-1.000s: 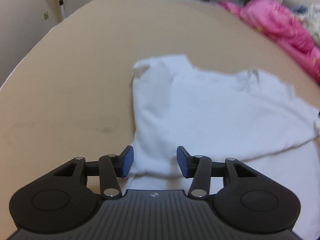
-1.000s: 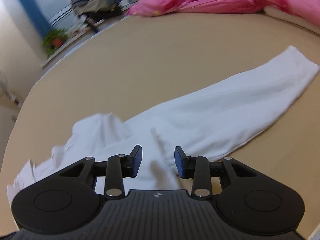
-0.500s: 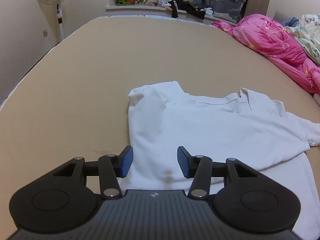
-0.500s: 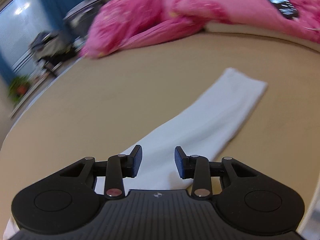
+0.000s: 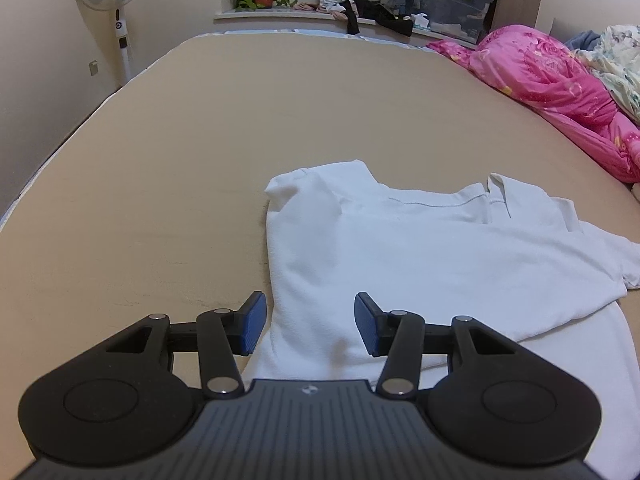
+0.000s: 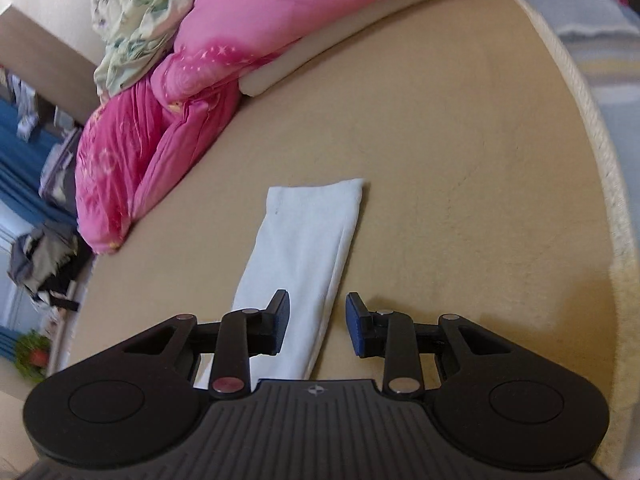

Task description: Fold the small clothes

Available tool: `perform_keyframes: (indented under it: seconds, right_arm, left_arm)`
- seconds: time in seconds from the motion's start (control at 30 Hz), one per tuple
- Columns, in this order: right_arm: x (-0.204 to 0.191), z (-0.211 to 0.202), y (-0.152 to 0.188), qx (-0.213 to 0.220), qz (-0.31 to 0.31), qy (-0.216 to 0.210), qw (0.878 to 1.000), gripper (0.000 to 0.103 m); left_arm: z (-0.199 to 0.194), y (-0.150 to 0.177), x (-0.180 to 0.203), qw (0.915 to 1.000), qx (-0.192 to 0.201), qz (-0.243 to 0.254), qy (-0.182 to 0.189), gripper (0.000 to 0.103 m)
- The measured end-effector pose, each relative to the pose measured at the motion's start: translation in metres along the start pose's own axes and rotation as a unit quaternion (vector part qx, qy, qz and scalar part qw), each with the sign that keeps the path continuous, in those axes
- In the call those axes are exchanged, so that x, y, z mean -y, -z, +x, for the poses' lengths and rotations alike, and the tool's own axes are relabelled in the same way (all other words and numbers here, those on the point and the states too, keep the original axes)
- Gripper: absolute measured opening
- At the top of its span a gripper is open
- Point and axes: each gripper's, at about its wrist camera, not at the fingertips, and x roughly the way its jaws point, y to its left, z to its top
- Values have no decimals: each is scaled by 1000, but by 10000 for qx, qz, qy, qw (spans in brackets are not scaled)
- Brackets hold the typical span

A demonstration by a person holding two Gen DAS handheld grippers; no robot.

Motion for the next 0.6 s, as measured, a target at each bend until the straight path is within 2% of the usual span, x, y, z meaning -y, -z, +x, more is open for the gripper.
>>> perform_keyframes:
  seconds: [0.43,0.53,0.6]
  right_arm:
    - [1,5,7,76,-315,61,9995,33]
    - [0,6,8,131,-372,80,9992,26]
    - [2,6,10,146,-321,52,9994,13]
  left_arm:
    - [2,2,1,10000,18,-17,-43,54]
    - [3,2,-1,10000,-9,-58,-60,54]
    - [2,1,-2,10000,7,-67,-61,54]
